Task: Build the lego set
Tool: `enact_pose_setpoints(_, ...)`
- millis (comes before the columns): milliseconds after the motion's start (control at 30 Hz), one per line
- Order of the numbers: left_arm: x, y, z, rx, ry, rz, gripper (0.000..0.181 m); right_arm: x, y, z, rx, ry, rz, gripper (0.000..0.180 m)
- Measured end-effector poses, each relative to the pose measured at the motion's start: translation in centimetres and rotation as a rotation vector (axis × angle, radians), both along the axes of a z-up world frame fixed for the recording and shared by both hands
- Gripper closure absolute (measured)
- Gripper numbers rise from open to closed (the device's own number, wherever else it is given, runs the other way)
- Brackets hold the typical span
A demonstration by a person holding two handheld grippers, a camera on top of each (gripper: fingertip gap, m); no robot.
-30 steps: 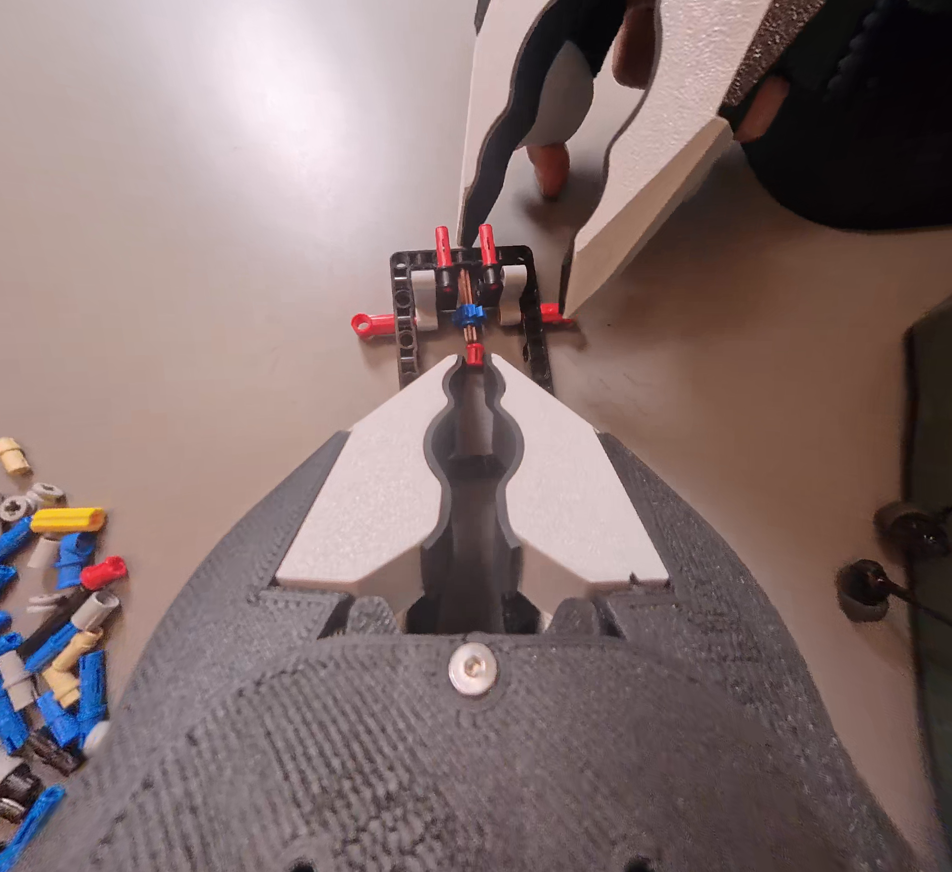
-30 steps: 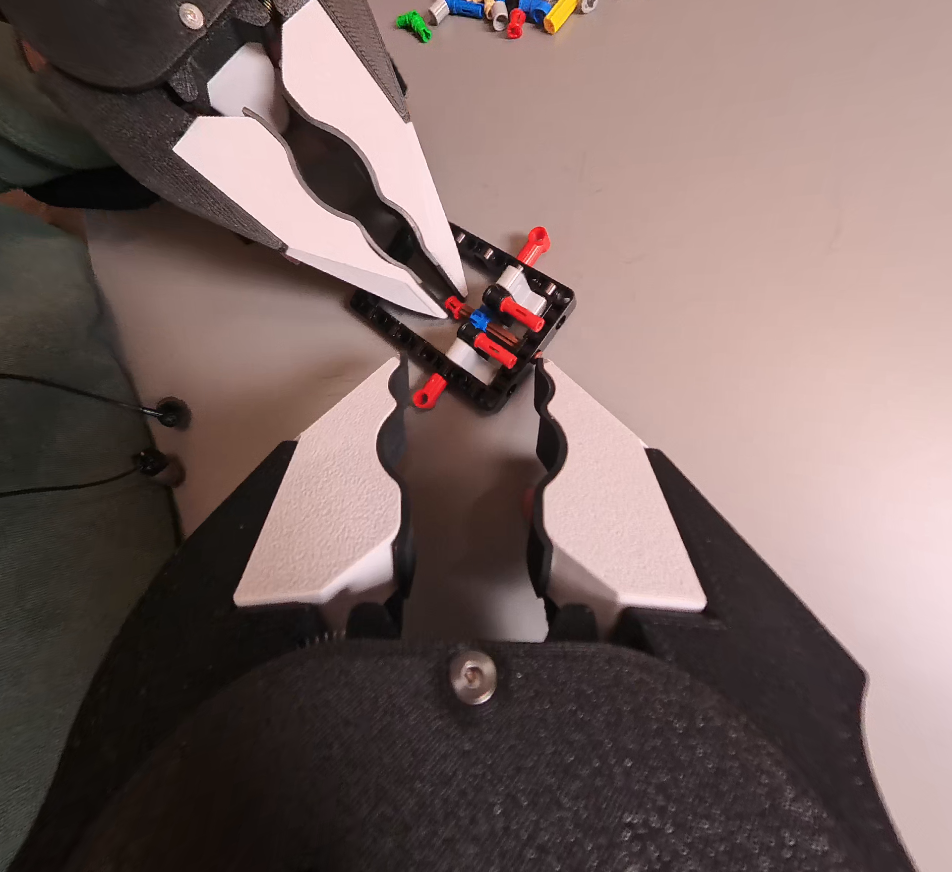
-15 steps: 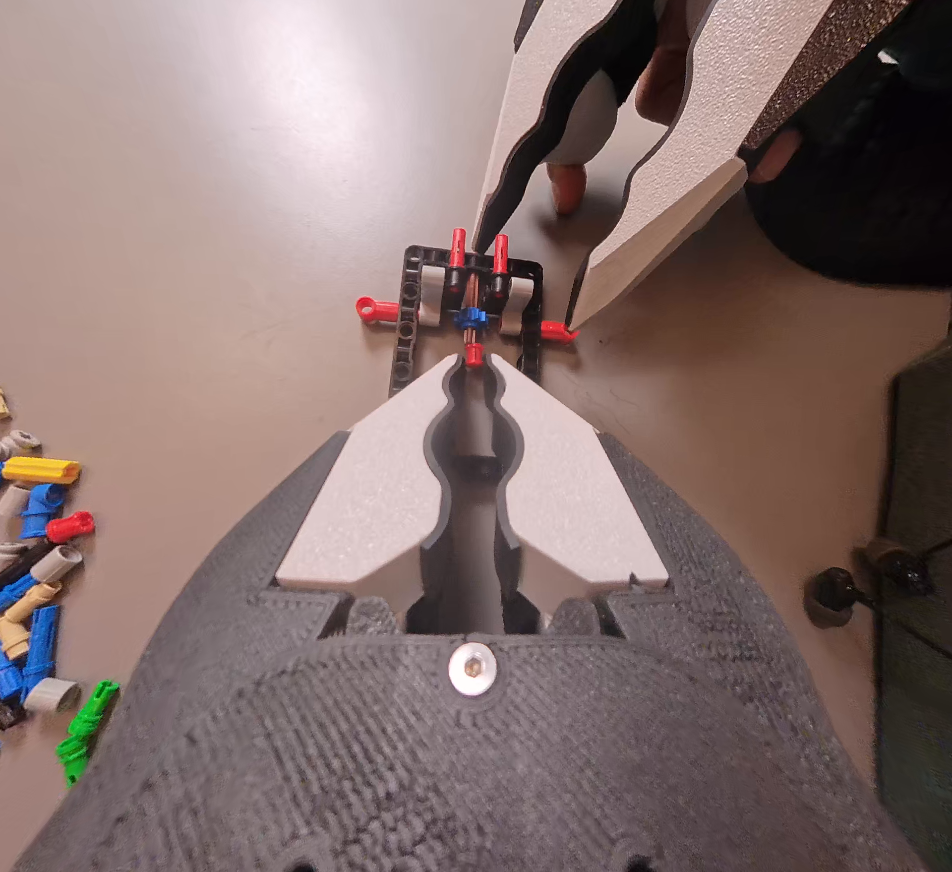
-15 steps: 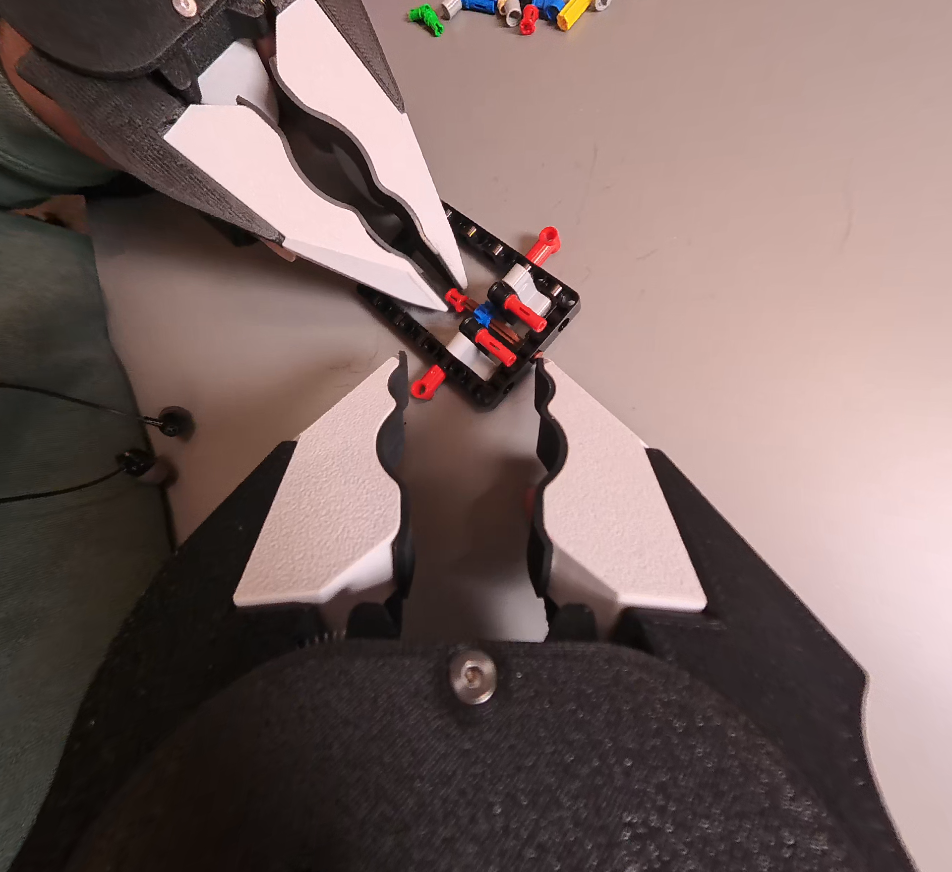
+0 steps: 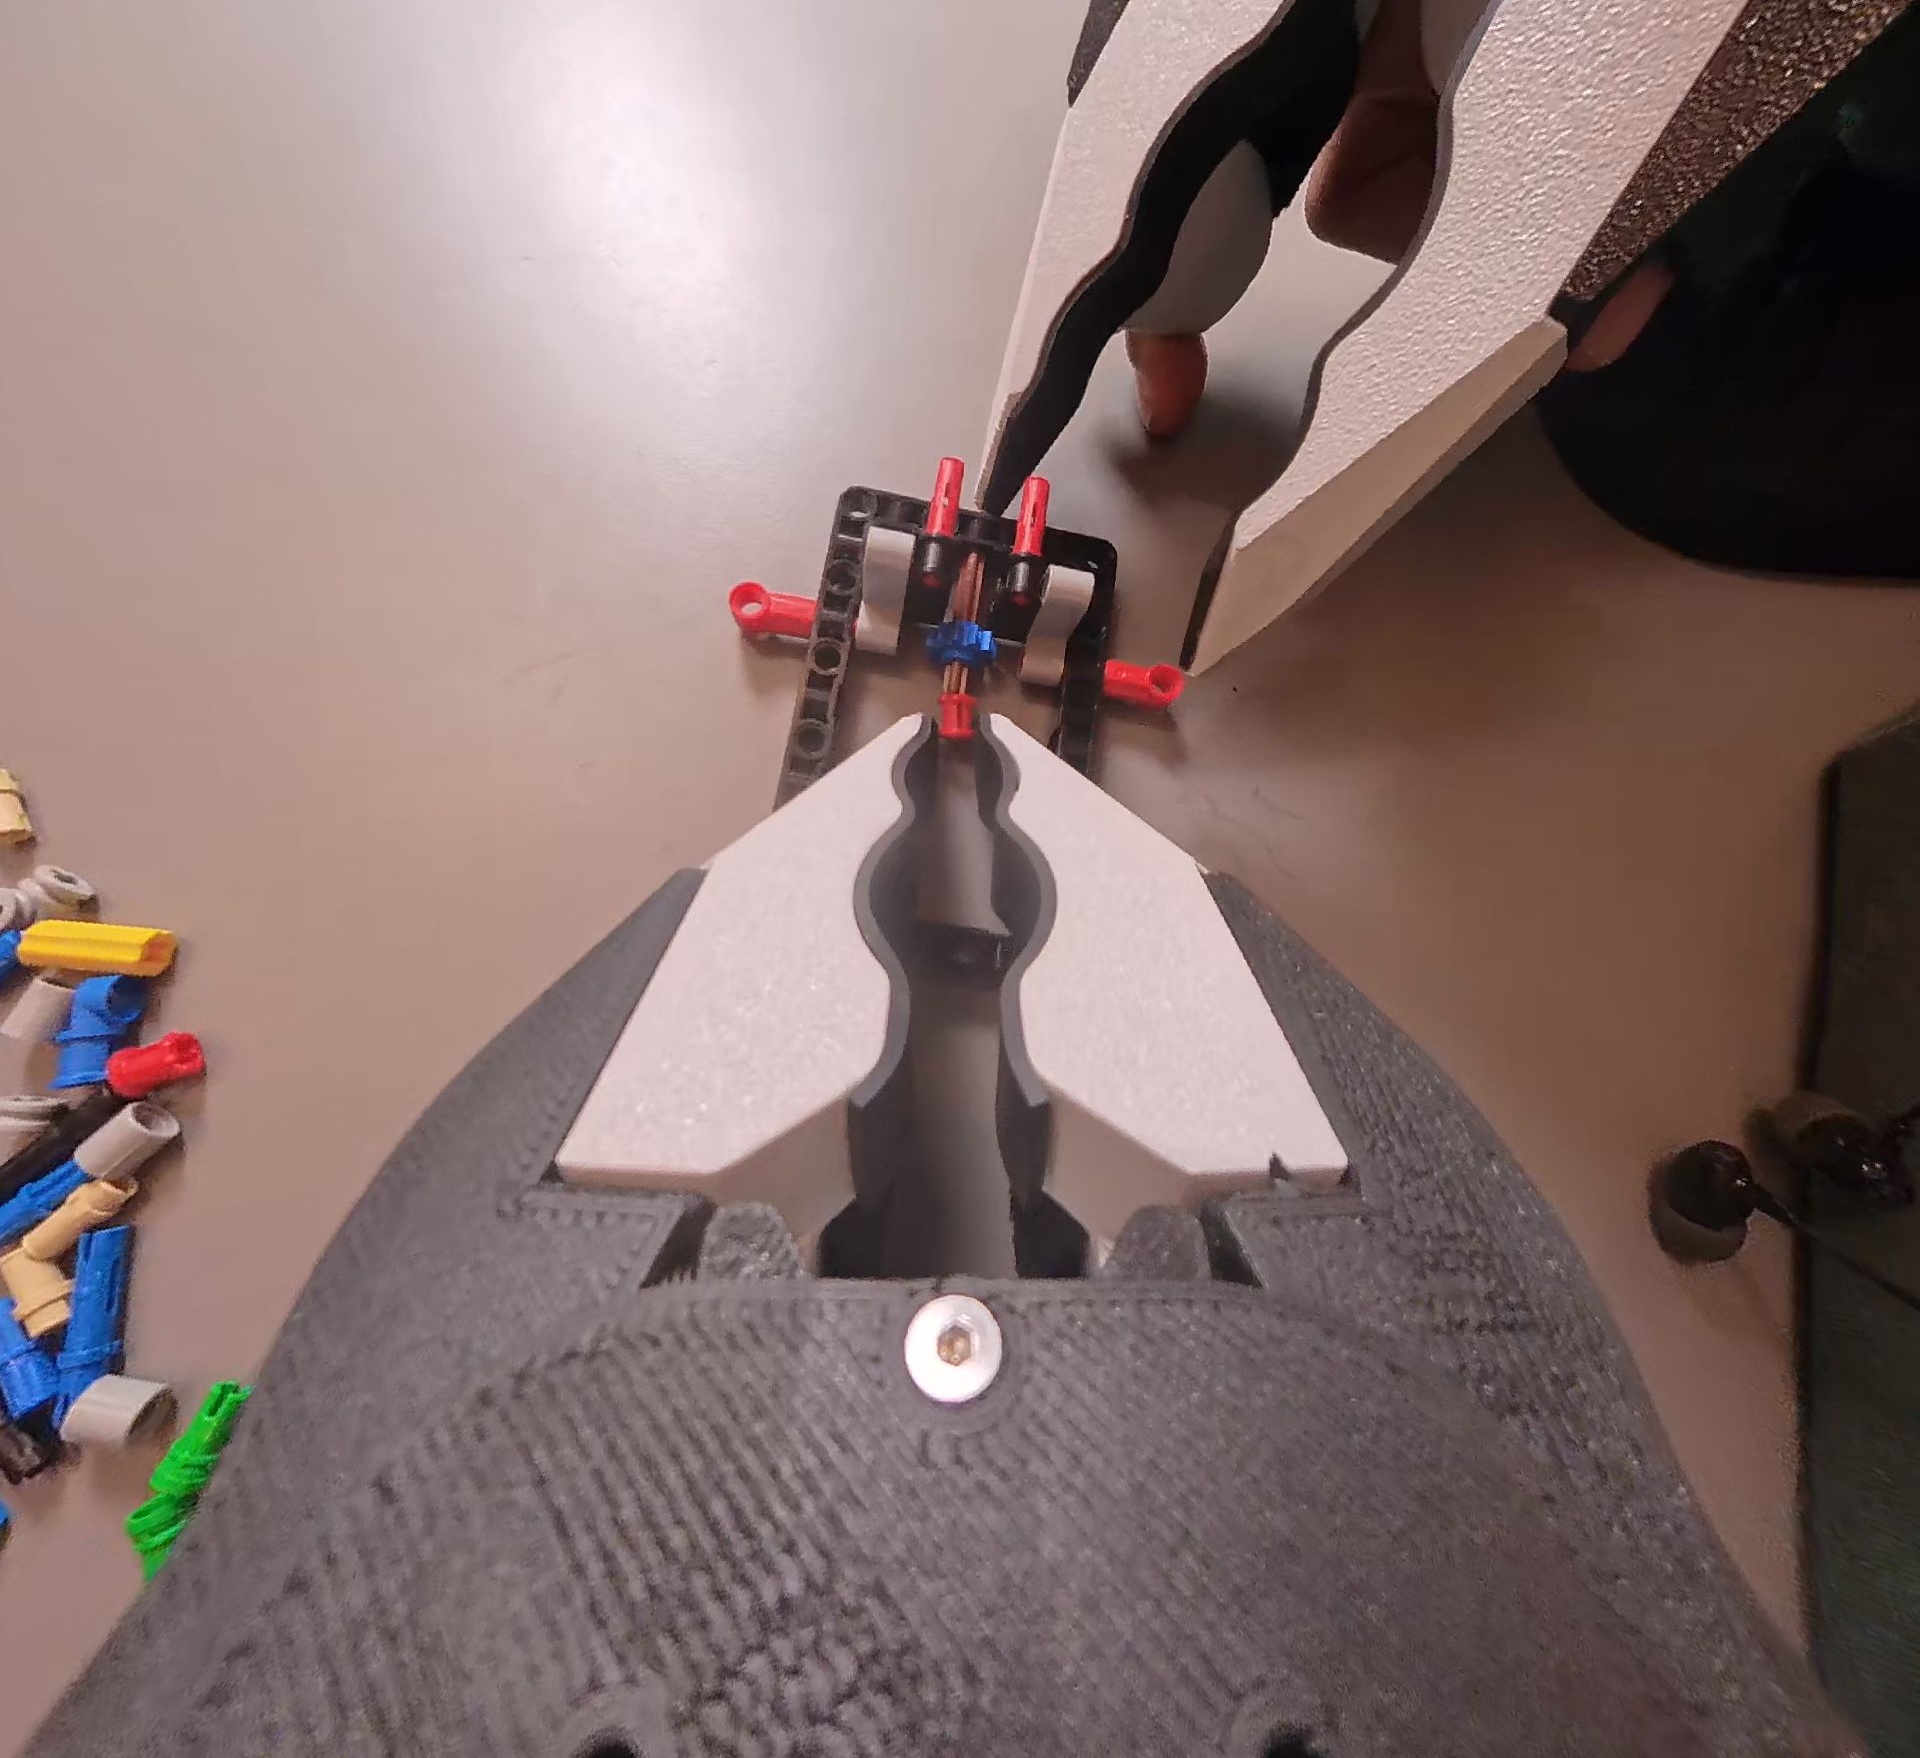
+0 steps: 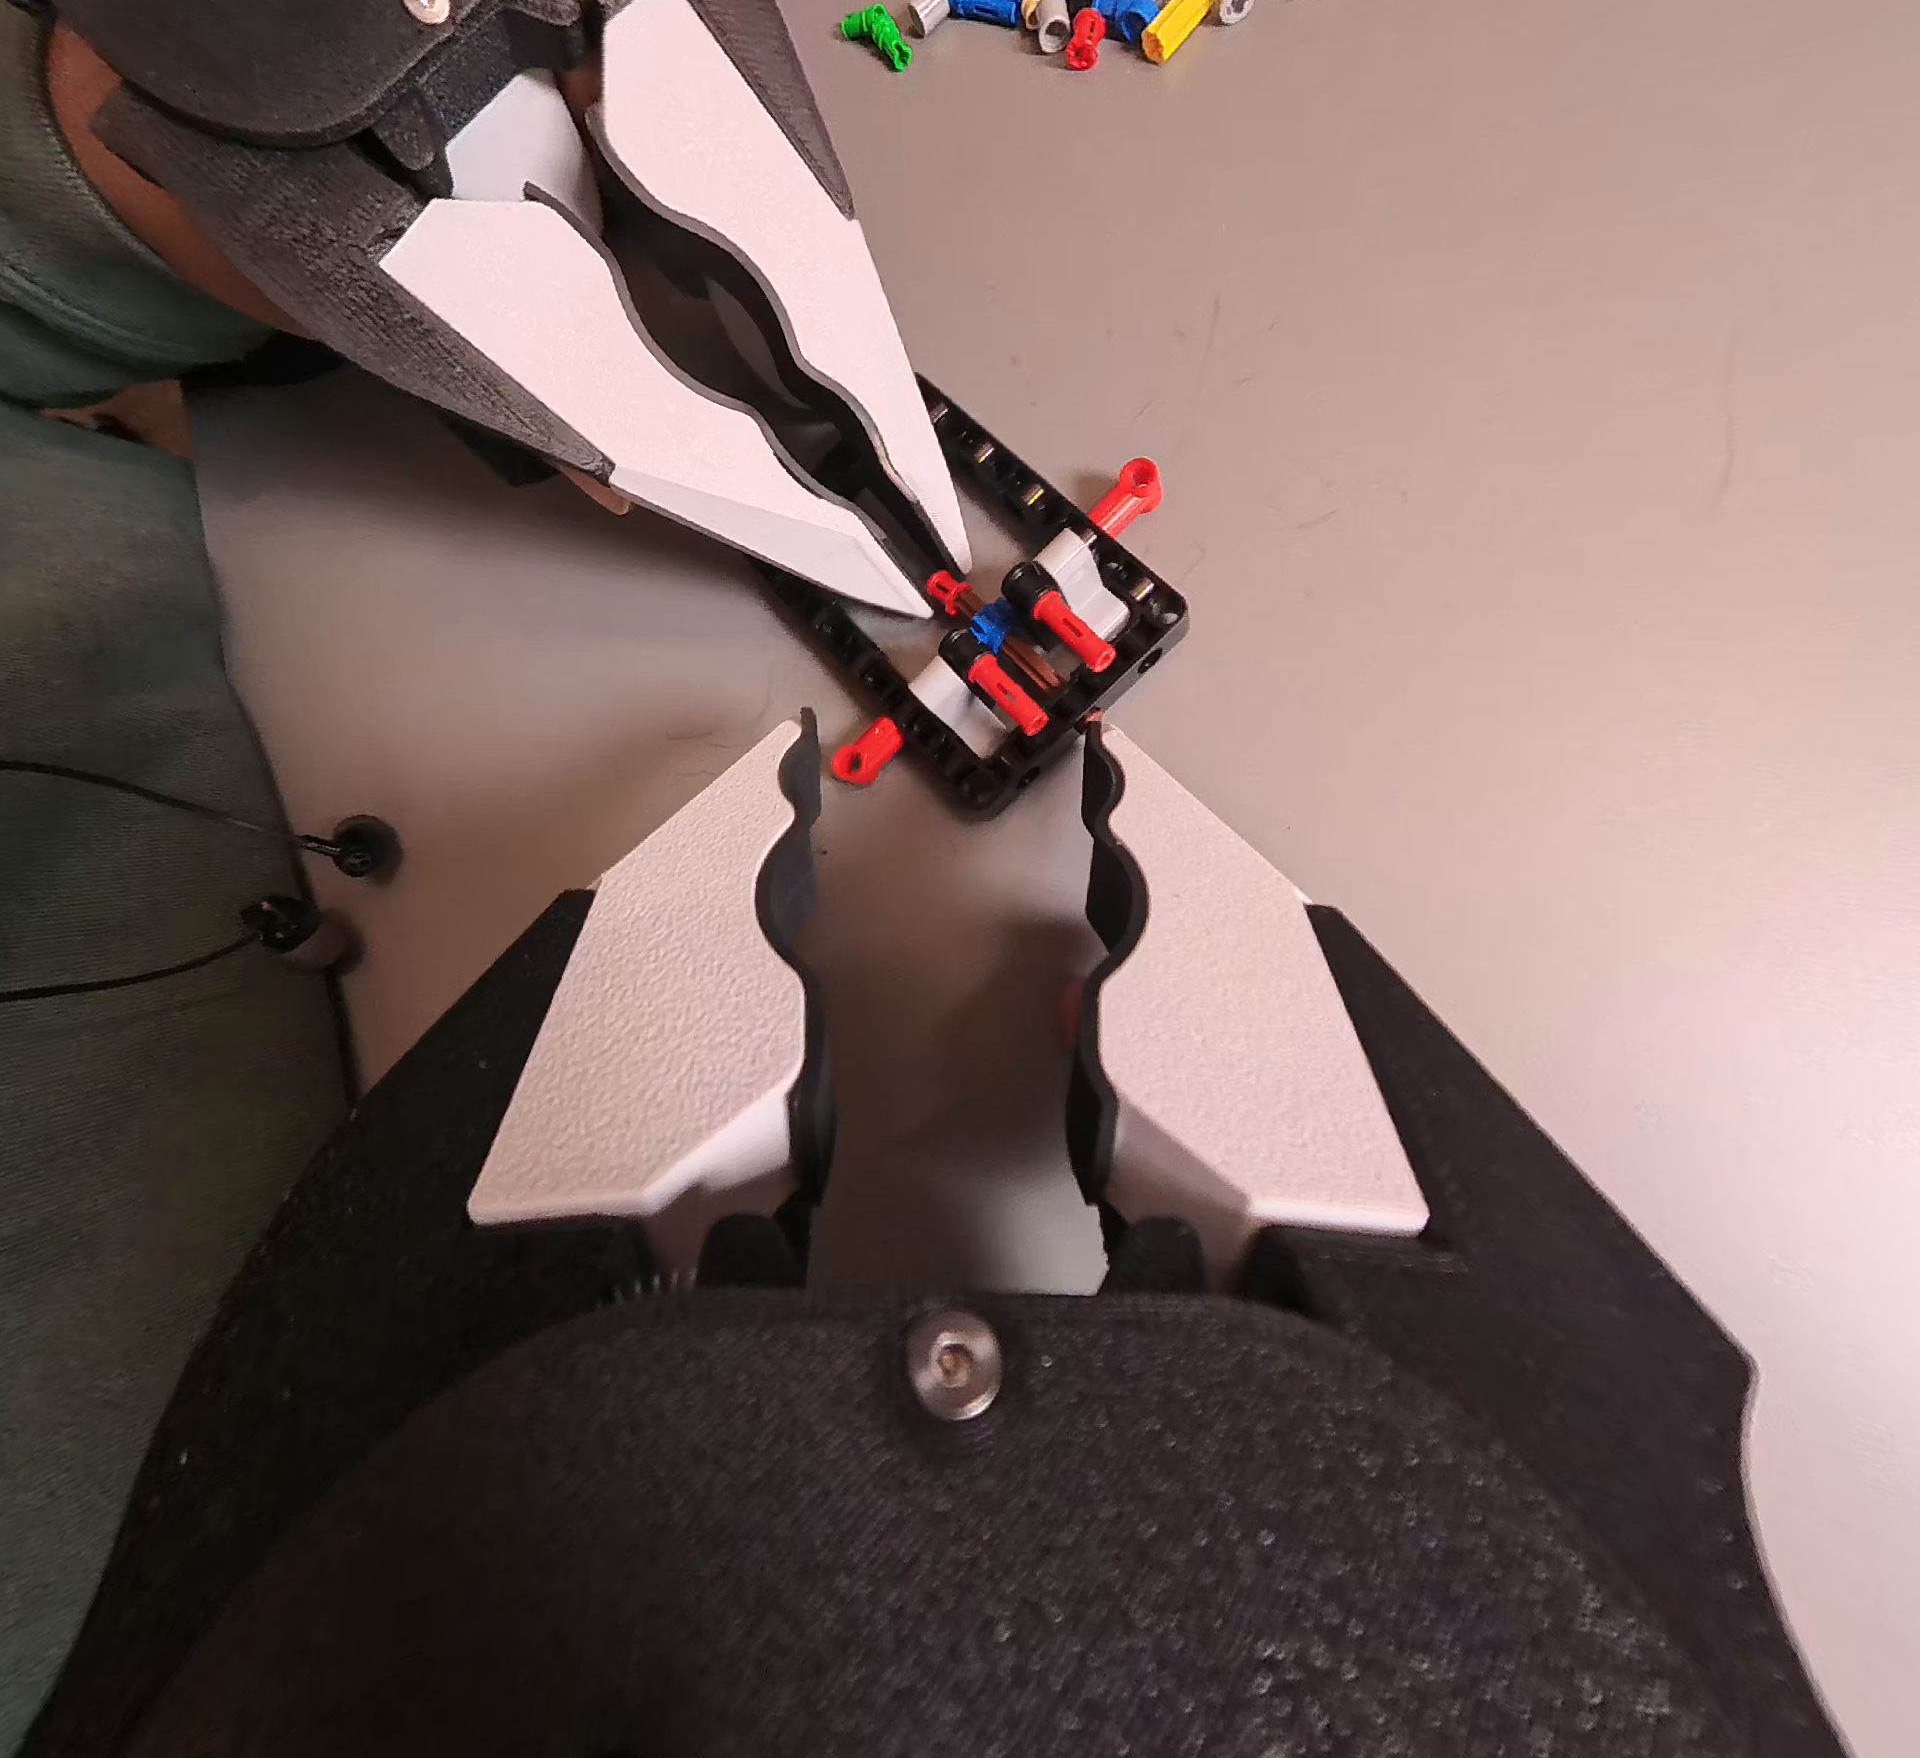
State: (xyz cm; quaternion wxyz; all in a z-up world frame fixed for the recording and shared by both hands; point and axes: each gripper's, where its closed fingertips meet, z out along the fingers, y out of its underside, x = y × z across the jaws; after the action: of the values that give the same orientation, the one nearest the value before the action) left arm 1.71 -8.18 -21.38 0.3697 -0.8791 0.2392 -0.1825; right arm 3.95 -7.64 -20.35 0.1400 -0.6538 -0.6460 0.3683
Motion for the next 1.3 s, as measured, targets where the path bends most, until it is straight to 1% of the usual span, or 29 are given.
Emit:
enact_pose_setpoints(33, 0.0, 0.0, -0.04, -0.002, -0.002, -0.001, 0.176, 0.0, -0.03, 0.0, 0.001, 0.001, 0.002, 0.131)
enact_pose_setpoints(600, -0.79, 0.28, 0.61, 0.083, -0.02, -0.037, 0.176, 0.01, 0.01, 0.08, -0.014, 0.021, 0.018, 0.135)
enact_pose_setpoints(933, -0.71, 0.29, 0.13, 0.055, -0.006, -0.096, 0.175, 0.06, 0.02, 0.12, -0.02, 0.028, 0.02, 0.136)
enact_pose_setpoints(1300, -0.72, 0.36, 0.2, 0.034, -0.043, -0.107, 0.176, 0.06, 0.02, 0.13, -0.02, 0.03, 0.022, 0.136)
